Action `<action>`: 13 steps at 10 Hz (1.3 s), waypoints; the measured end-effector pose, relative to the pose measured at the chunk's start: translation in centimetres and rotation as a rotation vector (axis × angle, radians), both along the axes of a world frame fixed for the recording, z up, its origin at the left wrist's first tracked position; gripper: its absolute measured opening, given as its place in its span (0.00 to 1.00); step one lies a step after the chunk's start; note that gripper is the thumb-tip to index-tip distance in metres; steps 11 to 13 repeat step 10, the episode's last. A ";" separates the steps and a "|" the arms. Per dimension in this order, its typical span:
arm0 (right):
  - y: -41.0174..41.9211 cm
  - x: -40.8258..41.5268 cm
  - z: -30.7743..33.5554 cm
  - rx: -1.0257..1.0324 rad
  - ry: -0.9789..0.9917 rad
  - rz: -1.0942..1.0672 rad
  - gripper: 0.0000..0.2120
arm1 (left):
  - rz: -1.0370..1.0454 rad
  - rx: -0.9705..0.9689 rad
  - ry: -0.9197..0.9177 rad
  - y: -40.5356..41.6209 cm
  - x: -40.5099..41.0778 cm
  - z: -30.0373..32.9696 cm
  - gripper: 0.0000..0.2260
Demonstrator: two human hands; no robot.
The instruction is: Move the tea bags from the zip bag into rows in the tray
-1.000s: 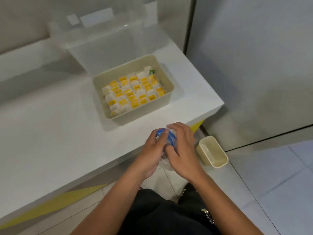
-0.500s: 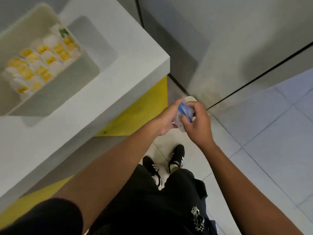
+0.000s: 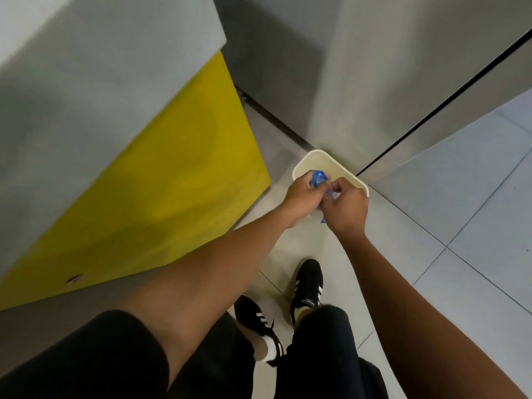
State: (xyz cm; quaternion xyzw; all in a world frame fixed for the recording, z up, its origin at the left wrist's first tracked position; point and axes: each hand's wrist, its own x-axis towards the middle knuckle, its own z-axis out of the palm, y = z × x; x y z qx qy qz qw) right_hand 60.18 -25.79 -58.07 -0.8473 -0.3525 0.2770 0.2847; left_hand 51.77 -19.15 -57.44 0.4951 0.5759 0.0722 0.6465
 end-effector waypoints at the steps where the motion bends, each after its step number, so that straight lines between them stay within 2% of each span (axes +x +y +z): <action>1: 0.4 0.9 -4.4 0.005 0.018 -0.025 0.03 | -0.104 0.064 0.069 0.8 0.7 -3.9 0.18; 2: 0.8 1.9 -8.1 0.015 -0.056 -0.069 0.02 | -0.134 0.152 0.129 1.6 0.9 -6.9 0.21; 3: 1.4 2.8 -10.8 0.004 -0.160 -0.054 0.05 | -0.170 0.247 0.184 2.3 0.6 -9.6 0.17; 4: 2.4 3.9 -13.0 -0.003 -0.240 -0.024 0.07 | -0.208 0.252 0.171 2.6 0.7 -12.0 0.15; 5: 3.4 4.7 -15.7 -0.133 -0.263 0.070 0.10 | -0.256 0.276 0.178 3.3 1.0 -13.7 0.16; 6: 3.8 5.0 -17.5 -0.376 -0.219 0.168 0.17 | -0.336 0.266 0.222 3.8 0.9 -14.6 0.17; 7: 3.9 5.0 -18.0 -0.458 -0.237 0.201 0.22 | -0.360 0.251 0.234 4.1 0.9 -14.7 0.18; 8: 4.3 5.0 -17.5 -0.442 -0.216 0.238 0.19 | -0.379 0.249 0.251 4.4 1.0 -14.2 0.18; 10: 4.6 5.1 -15.2 -0.339 -0.131 0.265 0.20 | -0.379 0.305 0.259 5.0 0.7 -12.0 0.17; 13: 4.6 5.1 -15.2 -0.339 -0.131 0.265 0.20 | -0.379 0.305 0.259 5.0 0.7 -12.0 0.17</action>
